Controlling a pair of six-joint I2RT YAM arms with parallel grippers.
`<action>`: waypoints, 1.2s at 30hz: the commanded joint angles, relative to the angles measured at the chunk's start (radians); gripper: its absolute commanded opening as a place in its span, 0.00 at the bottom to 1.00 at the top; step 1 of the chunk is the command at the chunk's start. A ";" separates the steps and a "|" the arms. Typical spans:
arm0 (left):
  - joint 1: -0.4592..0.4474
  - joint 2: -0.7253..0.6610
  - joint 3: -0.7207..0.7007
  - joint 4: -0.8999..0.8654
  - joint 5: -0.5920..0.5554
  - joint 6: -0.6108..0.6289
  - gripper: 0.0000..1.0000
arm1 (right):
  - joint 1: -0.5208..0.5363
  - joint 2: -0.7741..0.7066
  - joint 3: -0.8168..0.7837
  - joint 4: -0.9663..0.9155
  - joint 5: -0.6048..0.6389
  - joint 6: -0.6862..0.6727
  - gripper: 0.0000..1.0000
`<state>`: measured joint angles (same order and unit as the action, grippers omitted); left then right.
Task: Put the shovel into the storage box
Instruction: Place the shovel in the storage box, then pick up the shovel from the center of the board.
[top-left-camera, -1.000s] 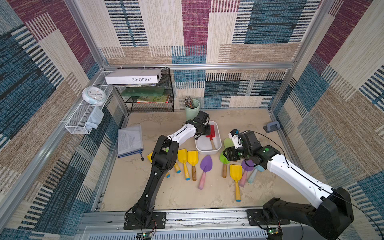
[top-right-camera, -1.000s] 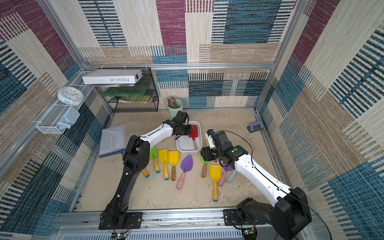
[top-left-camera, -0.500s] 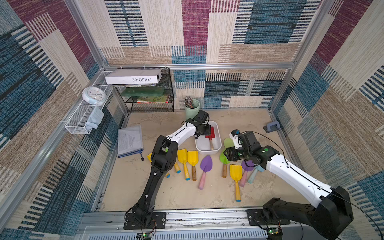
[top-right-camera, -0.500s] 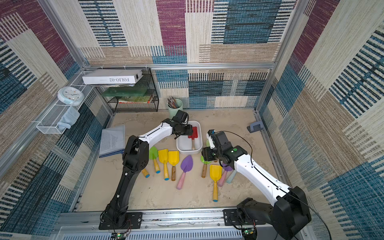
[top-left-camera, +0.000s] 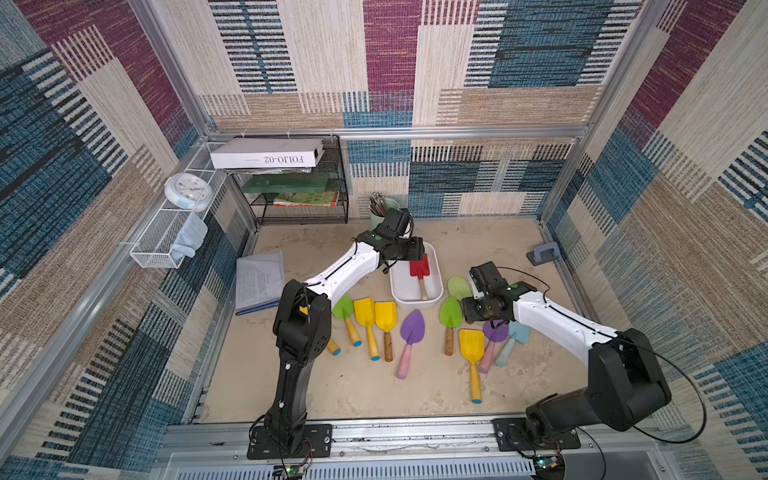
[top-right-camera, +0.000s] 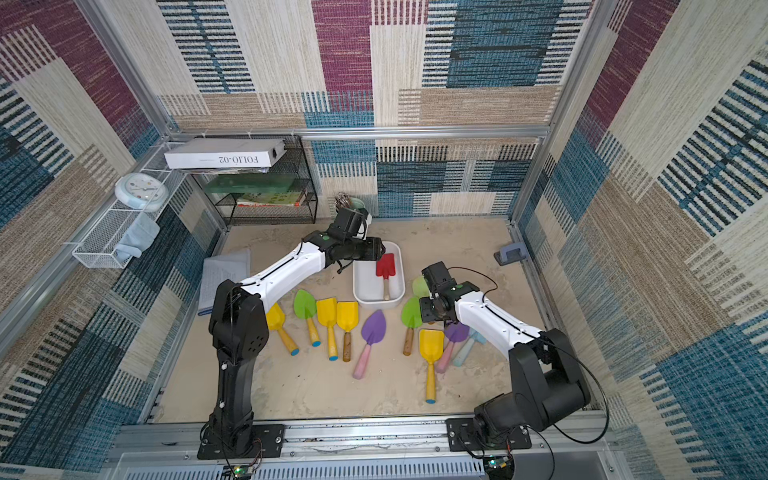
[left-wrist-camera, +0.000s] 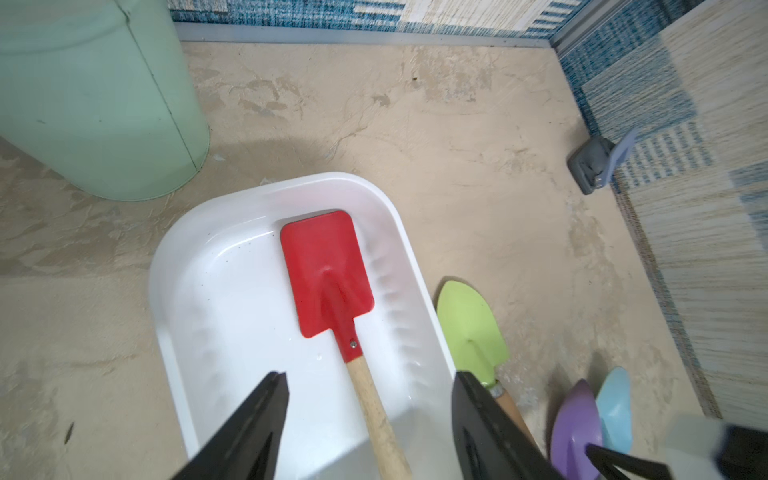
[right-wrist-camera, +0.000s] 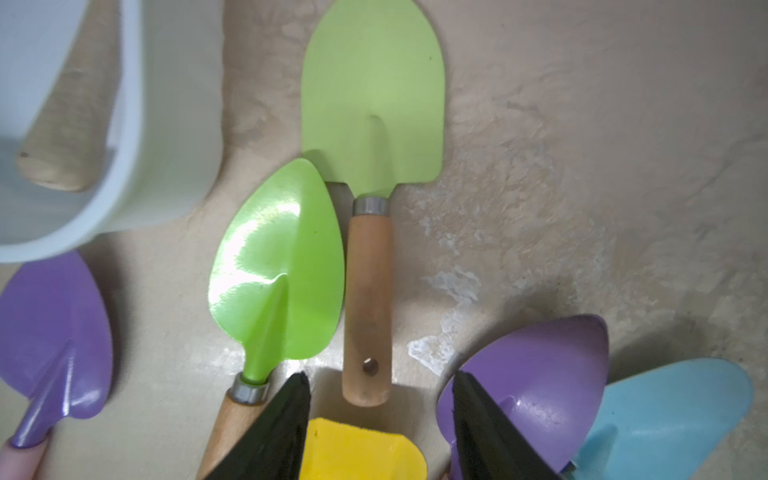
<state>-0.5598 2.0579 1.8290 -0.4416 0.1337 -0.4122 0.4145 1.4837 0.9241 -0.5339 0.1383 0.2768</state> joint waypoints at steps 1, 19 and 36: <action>-0.002 -0.057 -0.059 0.063 0.035 -0.006 0.67 | -0.012 0.048 0.034 -0.008 -0.023 -0.030 0.57; -0.037 -0.146 -0.198 0.110 0.064 -0.029 0.67 | -0.014 0.185 0.052 0.026 -0.026 -0.045 0.24; -0.077 -0.130 -0.237 0.182 0.198 -0.097 0.69 | -0.016 0.006 0.110 -0.045 0.022 -0.059 0.00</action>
<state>-0.6361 1.9160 1.5993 -0.3199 0.2844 -0.4713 0.3985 1.5192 1.0210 -0.5503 0.1398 0.2291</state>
